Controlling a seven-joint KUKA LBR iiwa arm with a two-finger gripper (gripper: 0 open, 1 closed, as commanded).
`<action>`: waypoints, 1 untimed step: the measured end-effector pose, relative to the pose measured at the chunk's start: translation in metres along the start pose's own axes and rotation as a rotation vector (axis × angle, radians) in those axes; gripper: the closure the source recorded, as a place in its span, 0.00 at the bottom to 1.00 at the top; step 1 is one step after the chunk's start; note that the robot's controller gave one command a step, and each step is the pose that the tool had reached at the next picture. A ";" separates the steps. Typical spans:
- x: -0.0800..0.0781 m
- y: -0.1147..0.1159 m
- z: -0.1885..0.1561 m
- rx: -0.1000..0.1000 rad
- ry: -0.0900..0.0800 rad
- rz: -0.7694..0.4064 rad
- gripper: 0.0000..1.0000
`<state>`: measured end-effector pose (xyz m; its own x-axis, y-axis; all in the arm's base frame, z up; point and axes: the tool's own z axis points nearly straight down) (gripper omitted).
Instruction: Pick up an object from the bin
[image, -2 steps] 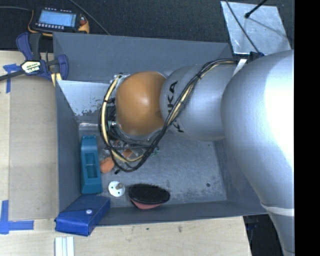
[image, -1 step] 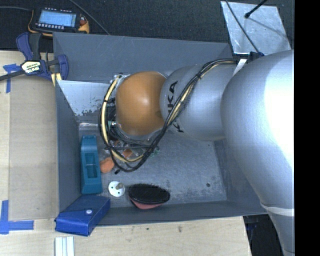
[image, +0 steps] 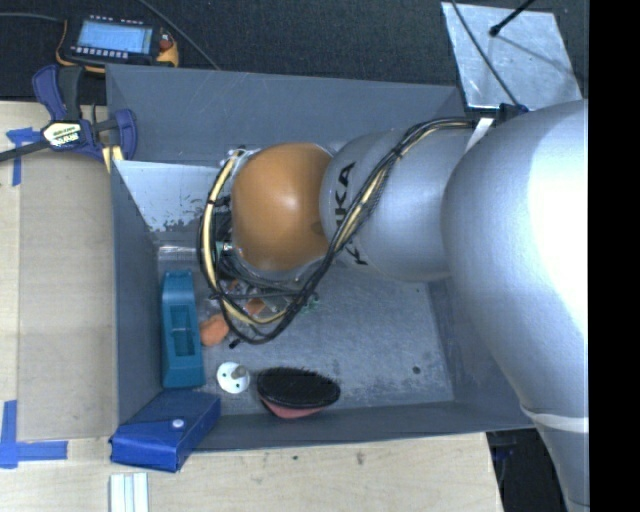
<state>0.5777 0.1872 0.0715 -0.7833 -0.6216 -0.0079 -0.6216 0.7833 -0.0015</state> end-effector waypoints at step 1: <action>0.001 0.000 -0.003 -0.001 0.003 0.000 1.00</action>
Offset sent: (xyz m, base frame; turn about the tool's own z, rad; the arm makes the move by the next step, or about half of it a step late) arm -0.0001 0.0000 0.0085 0.0000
